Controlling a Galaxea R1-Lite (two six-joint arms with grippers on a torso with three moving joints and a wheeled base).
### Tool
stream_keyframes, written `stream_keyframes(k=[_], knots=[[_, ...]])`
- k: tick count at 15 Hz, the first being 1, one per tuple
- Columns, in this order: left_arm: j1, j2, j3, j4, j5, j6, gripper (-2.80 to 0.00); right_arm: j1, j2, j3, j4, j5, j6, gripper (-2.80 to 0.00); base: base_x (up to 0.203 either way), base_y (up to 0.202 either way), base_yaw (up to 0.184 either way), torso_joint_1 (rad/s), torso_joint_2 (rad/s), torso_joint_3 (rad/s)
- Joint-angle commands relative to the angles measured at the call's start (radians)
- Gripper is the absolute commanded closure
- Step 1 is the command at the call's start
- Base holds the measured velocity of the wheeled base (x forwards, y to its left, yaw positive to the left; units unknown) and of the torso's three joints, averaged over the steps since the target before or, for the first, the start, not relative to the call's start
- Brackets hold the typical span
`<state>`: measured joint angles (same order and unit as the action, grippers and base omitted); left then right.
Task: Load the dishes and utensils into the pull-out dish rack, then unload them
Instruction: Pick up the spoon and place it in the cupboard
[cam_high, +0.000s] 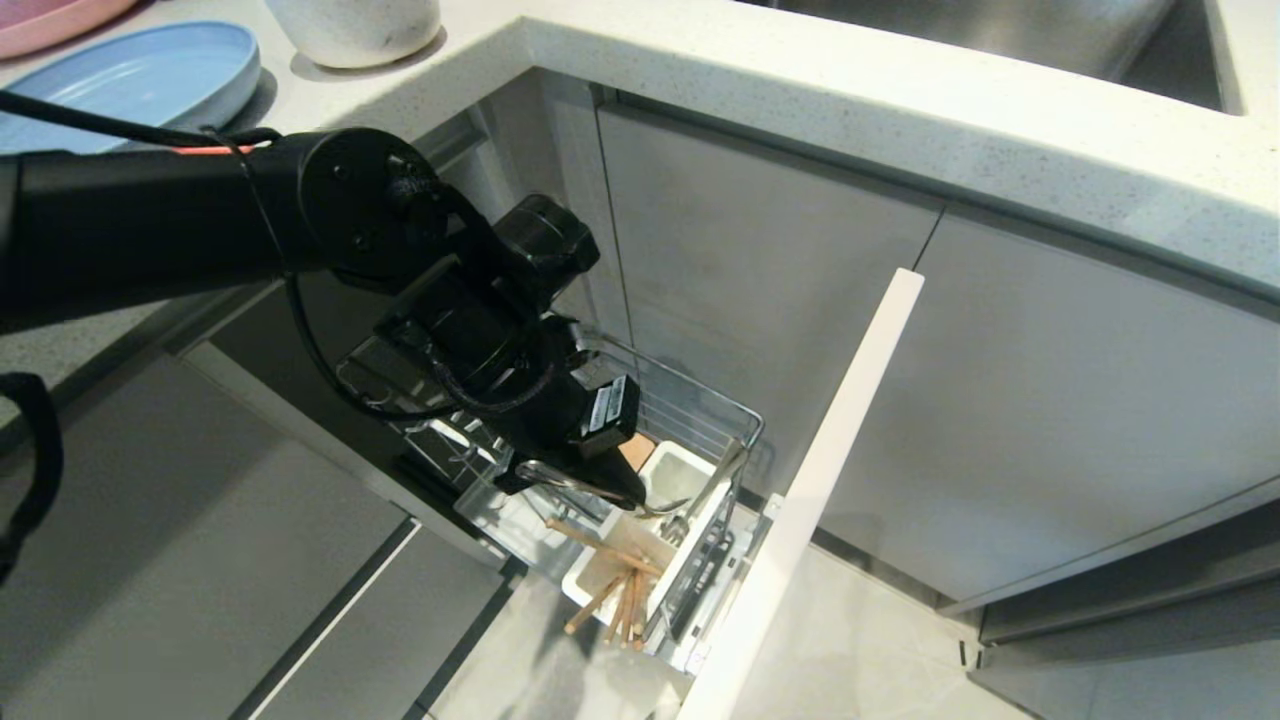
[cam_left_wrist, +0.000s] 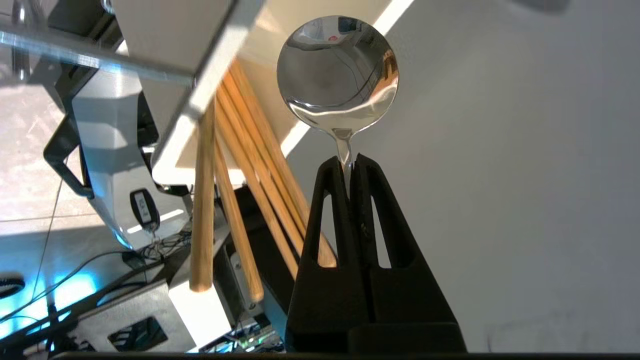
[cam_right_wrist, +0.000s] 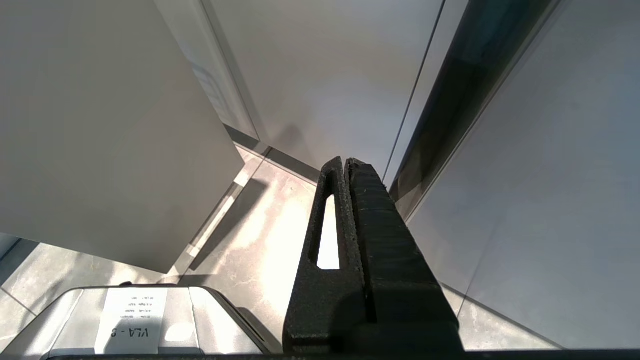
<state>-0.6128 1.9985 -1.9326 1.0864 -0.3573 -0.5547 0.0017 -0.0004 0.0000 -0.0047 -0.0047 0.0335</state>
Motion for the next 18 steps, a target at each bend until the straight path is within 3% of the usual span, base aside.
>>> stream_keyframes(k=[1, 18], knots=[[0.005, 0.029, 0.0, -0.001, -0.002, -0.004, 0.0, 0.001, -0.004, 0.002, 0.0, 0.0, 0.0, 0.0, 0.0, 0.0, 0.0, 0.0, 0.0, 0.0], [0.03, 0.132, -0.008, -0.079, -0.002, -0.004, 0.0, 0.0, -0.004, 0.002, 0.0, 0.0, 0.0, 0.0, 0.0, 0.0, 0.0, 0.0, 0.0, 0.0]])
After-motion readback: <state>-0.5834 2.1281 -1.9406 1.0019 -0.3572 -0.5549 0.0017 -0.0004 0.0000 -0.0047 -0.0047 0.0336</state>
